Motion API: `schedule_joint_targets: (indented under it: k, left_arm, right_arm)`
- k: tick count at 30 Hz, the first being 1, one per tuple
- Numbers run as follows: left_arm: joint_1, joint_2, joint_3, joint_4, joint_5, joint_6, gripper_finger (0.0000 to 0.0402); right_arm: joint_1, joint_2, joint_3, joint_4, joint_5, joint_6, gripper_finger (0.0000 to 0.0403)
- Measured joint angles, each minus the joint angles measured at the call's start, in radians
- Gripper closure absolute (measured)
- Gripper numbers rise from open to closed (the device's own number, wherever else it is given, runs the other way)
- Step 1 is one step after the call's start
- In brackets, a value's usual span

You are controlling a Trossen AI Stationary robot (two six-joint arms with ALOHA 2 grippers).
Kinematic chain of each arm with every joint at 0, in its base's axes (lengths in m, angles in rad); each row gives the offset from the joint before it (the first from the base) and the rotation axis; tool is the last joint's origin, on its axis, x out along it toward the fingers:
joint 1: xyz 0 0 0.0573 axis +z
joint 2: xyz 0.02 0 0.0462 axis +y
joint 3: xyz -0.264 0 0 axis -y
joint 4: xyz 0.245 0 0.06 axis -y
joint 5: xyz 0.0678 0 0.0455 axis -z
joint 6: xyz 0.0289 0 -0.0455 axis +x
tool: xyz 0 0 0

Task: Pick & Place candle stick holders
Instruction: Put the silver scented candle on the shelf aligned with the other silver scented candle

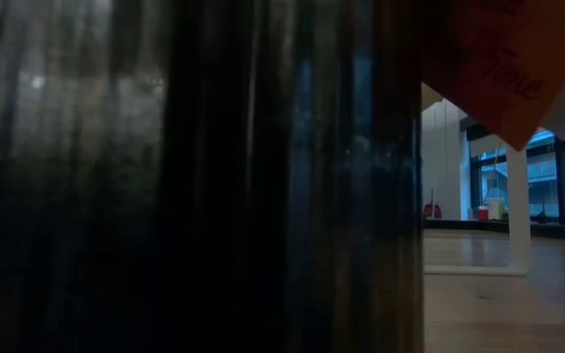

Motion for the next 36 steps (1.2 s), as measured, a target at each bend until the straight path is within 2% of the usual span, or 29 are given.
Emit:
schedule_joint_targets:
  k: [9,14,24,28,32,36]
  left_arm:
    - [-0.217,0.001,-0.231,0.307,-0.209,-0.31,0.03]
    - [-0.294,0.001,-0.327,0.459,-0.247,-0.392,0.03]
    - [-0.451,0.084,-0.452,0.467,-0.235,-0.606,0.03]
    - [-0.496,0.136,-0.478,0.466,-0.235,-0.668,0.03]
    - [-0.538,0.205,-0.481,0.458,-0.294,-0.698,0.03]
    - [-0.558,0.28,-0.481,0.457,-0.285,-0.712,0.03]
  right_arm:
    - [0.001,0.001,0.0,0.019,-0.098,0.009,0.0012]
    - [0.001,0.002,0.0,0.012,-0.099,-0.007,0.0012]
    - [0.013,0.046,0.0,0.021,-0.099,0.004,0.0012]
    - [0.013,0.089,0.0,0.021,-0.003,0.069,0.0012]
    - [0.013,0.159,0.0,0.013,0.057,0.153,0.0012]
    - [0.014,0.248,0.0,0.024,-0.003,0.234,0.0012]
